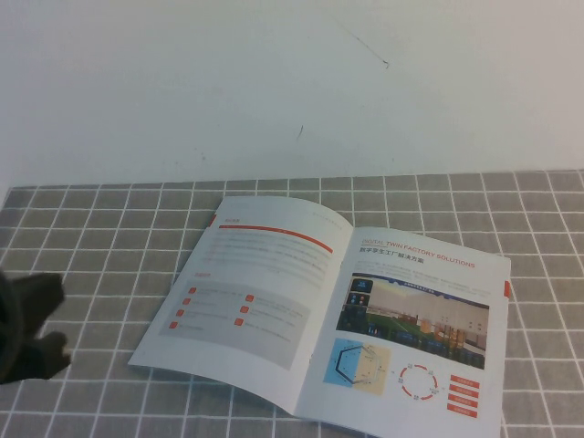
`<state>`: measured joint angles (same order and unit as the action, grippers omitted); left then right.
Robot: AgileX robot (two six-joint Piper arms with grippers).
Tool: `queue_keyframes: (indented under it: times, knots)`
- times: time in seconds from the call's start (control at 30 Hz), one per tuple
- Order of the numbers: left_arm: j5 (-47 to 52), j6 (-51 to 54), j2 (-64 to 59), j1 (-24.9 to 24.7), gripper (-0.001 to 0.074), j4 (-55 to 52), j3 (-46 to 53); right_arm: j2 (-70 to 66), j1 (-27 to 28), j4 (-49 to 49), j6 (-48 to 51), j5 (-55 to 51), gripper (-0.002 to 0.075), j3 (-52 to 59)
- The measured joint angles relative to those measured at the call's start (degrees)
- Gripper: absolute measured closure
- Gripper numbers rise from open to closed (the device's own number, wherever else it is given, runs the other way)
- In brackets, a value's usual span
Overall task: Close book
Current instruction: 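Close the open booklet and leave it lying on the table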
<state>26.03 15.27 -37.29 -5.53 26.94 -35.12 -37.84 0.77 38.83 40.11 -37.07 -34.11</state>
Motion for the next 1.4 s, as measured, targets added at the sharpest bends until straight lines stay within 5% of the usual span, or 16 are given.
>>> queue_keyframes:
  times: [0.3,0.7,1.4]
  knots:
    - [8.6,17.0,-21.4,0.0,0.0738,12.5,-12.2,-28.8,-2.7,14.4,17.8,0.5,0.0729,-7.3]
    - [3.1,17.4,-45.0,0.0,0.0738,13.0,-24.6,-52.7,-15.2,15.8,20.0,10.3,0.0729,-14.5]
    - [-8.5,18.4,-73.5,0.0,0.0738,13.3,-31.6,-71.0,-16.8,16.1,21.8,12.6,0.0729,-18.3]
